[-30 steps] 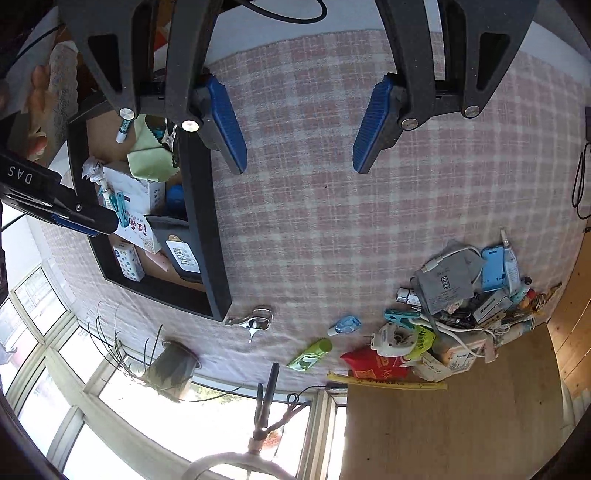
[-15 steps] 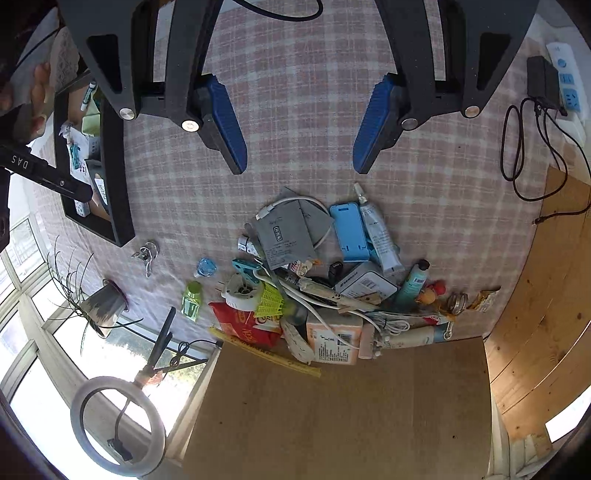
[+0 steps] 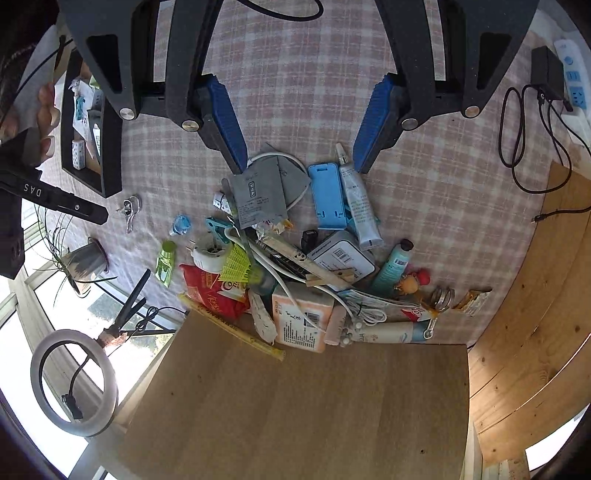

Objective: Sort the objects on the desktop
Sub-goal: 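Move both tools back to the pile of items, then grasp the white plug-in device with the right tool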

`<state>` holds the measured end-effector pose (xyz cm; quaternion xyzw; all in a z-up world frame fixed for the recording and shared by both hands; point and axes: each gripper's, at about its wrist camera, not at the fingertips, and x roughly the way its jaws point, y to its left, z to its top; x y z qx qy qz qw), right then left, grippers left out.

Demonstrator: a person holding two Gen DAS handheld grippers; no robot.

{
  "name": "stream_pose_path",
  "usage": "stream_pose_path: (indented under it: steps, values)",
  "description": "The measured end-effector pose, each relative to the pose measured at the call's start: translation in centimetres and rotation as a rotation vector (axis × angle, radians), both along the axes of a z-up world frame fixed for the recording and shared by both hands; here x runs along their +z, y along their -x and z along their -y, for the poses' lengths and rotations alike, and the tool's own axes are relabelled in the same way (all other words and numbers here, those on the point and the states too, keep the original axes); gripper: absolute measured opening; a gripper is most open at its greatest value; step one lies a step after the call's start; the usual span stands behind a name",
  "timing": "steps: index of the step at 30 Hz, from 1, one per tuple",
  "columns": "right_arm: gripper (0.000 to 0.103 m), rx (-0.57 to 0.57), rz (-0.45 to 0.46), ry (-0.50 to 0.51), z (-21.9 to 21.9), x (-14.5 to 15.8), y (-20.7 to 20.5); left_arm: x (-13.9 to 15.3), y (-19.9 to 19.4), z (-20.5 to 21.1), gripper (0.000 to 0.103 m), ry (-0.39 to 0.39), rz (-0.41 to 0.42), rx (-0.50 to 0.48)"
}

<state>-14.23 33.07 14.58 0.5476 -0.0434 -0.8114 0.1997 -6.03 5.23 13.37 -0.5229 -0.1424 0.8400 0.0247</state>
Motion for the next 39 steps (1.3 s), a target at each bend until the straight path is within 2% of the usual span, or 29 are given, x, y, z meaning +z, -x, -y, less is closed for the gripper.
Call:
stream_pose_path:
  steps: [7, 12, 16, 19, 28, 31, 33, 35, 39]
  values:
    - [0.060, 0.106, 0.069, 0.024, 3.5, -3.1, 7.1, -0.7, 2.3, -5.5, 0.056, -0.049, -0.010, -0.069]
    - [0.060, 0.127, 0.149, 0.035, 5.2, -6.8, 11.5, -3.0, 6.2, -10.0, 0.054, -0.076, 0.012, -0.112]
    - [0.060, 0.136, 0.197, 0.069, 5.7, -8.8, 13.5, -5.2, 9.5, -12.2, 0.052, -0.089, 0.025, -0.114]
    - [0.060, 0.155, 0.233, 0.107, 6.0, -10.0, 14.3, -6.6, 11.5, -12.9, 0.047, -0.113, 0.032, -0.101]
    - [0.060, 0.200, 0.275, 0.131, 7.3, -12.0, 15.5, -9.1, 15.1, -13.7, 0.047, -0.119, 0.025, -0.089]
    - [0.060, 0.187, 0.289, 0.151, 7.3, -12.6, 15.8, -9.5, 15.7, -13.7, 0.047, -0.121, 0.019, -0.093]
    - [0.059, 0.157, 0.331, 0.196, 6.9, -13.1, 16.0, -9.9, 16.0, -13.6, 0.040, -0.136, 0.022, -0.101]
    - [0.059, 0.142, 0.362, 0.234, 6.7, -13.5, 15.9, -10.1, 16.1, -13.6, 0.038, -0.137, 0.027, -0.102]
    - [0.059, 0.132, 0.363, 0.219, 6.6, -13.4, 15.1, -10.0, 15.6, -13.5, 0.035, -0.186, 0.034, -0.125]
